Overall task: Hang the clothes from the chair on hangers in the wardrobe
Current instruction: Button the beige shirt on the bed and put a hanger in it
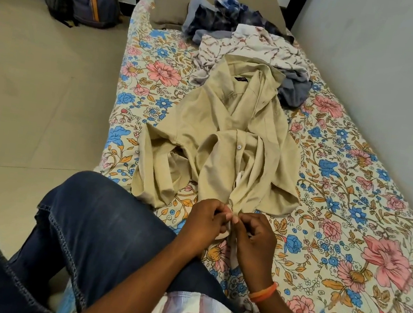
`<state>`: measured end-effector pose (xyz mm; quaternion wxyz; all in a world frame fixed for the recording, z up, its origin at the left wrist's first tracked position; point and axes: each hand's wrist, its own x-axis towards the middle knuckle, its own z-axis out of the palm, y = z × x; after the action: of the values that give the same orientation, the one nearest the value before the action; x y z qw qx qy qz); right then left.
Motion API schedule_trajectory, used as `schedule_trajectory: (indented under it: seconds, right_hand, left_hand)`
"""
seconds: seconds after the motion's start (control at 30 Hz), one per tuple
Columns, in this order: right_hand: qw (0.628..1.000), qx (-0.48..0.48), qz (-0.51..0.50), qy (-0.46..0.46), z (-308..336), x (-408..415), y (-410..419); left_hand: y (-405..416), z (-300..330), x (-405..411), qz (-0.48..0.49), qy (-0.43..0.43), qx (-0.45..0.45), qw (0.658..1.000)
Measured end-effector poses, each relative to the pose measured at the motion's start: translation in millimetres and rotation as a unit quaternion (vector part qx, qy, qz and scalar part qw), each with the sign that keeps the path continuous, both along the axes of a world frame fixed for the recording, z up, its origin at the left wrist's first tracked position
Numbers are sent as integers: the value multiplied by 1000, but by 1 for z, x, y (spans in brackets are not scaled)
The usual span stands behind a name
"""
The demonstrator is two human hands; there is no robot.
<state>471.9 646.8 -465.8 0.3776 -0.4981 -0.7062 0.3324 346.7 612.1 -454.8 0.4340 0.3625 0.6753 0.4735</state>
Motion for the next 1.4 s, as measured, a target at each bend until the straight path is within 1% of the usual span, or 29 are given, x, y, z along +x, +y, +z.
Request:
schedule_trajectory:
  seconds: [0.13, 0.23, 0.33, 0.47, 0.53, 0.63, 0.73, 0.87, 0.93, 1.0, 1.07, 1.13, 1.2, 1.23, 1.27, 1.3, 1.33, 1.37, 1.4]
  right_hand:
    - [998, -43, -19, 30, -2, -4, -2]
    - [992, -97, -20, 73, -3, -5, -4]
    - [992, -102, -19, 78, -5, -2, -3]
    - [990, -119, -11, 76, -3, 2, -2]
    - [989, -124, -11, 75, -2, 3, 0]
    - [987, -135, -18, 81, -1, 4, 5]
    - [989, -130, -24, 64, -4, 2, 8]
    - [995, -91, -30, 26, -9, -1, 8]
    - [996, -86, -25, 25, -11, -2, 7]
    - [991, -122, -22, 53, -11, -1, 4]
    - [969, -208, -32, 128, -7, -3, 4]
    - [930, -304, -43, 203, 0, -5, 4]
    - [889, -380, -29, 252, 5, -3, 8]
    - [874, -408, -15, 264, 8, 0, 11]
    - [864, -428, 3, 265, 9, 3, 13]
    - [857, -446, 19, 257, 11, 6, 16]
    - [857, -455, 28, 239, 13, 10, 18]
    - [864, -453, 27, 220, 16, 14, 20]
    - [882, -428, 12, 196, 15, 17, 24]
  left_hand:
    - [-1, -2, 0, 31, -12, -3, 999]
    - [1, -5, -3, 48, 8, 2, 999]
    - [2, -5, -4, 34, 53, -2, 998]
    - [3, -6, -3, 19, 78, -5, 997]
    - [4, -6, -5, 14, 66, -7, 998]
    - [5, -4, -7, 17, 12, -12, 1000]
    - [5, -2, -7, 25, 22, -9, 999]
    - [1, -1, -8, 30, -4, 11, 999]
    - [2, -4, -10, 31, 12, 2, 999]
    - [4, -6, -9, 16, 53, -12, 998]
    - [7, -8, -8, -4, 82, -31, 996]
    - [9, -11, -8, -18, 76, -43, 996]
    - [8, -10, -10, -12, 10, -51, 999]
    - [7, -8, -11, -6, -26, -55, 998]
    - [7, -7, -11, -8, -43, -57, 997]
    - [6, -7, -10, -17, -27, -57, 998]
    - [7, -7, -9, -36, 29, -59, 997]
    - [7, -8, -6, -61, 111, -67, 990]
    - [7, -8, -4, -87, 190, -75, 975]
